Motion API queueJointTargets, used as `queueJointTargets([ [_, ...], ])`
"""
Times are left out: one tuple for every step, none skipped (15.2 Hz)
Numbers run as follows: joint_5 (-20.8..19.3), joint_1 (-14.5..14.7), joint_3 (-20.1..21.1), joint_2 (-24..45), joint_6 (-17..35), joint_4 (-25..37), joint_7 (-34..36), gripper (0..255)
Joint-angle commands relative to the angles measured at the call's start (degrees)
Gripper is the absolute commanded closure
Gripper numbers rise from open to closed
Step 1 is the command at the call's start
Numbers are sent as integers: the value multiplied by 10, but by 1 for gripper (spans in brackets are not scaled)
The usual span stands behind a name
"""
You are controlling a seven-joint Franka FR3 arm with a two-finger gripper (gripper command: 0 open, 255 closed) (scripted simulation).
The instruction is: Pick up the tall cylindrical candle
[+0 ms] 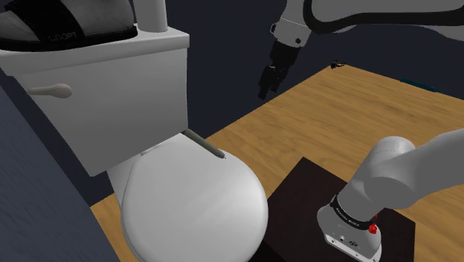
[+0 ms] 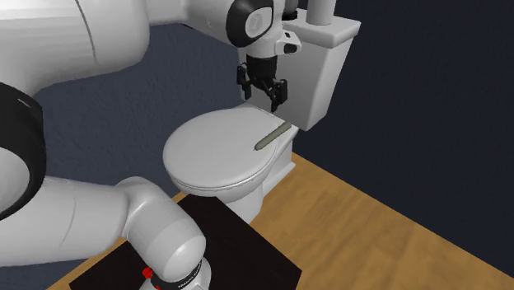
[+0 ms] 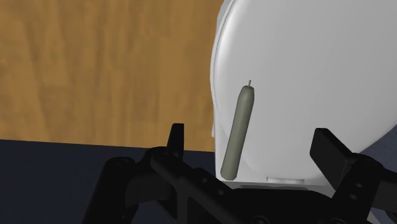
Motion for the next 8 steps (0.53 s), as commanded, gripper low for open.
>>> queueJointTargets([
  [2,1,9,35,31,0,10,0],
  [2,2,14,52,46,0,15,0],
  [2,2,19,70,61,1,20,0],
  [2,3,24,89,75,3,25,0],
  [2,3,28,108,89,5,31,0],
  [1,4,33,127,103,8,36,0],
  [0,4,37,147,116,12,42,0],
  [-1,5,41,167,129,17,48,0],
])
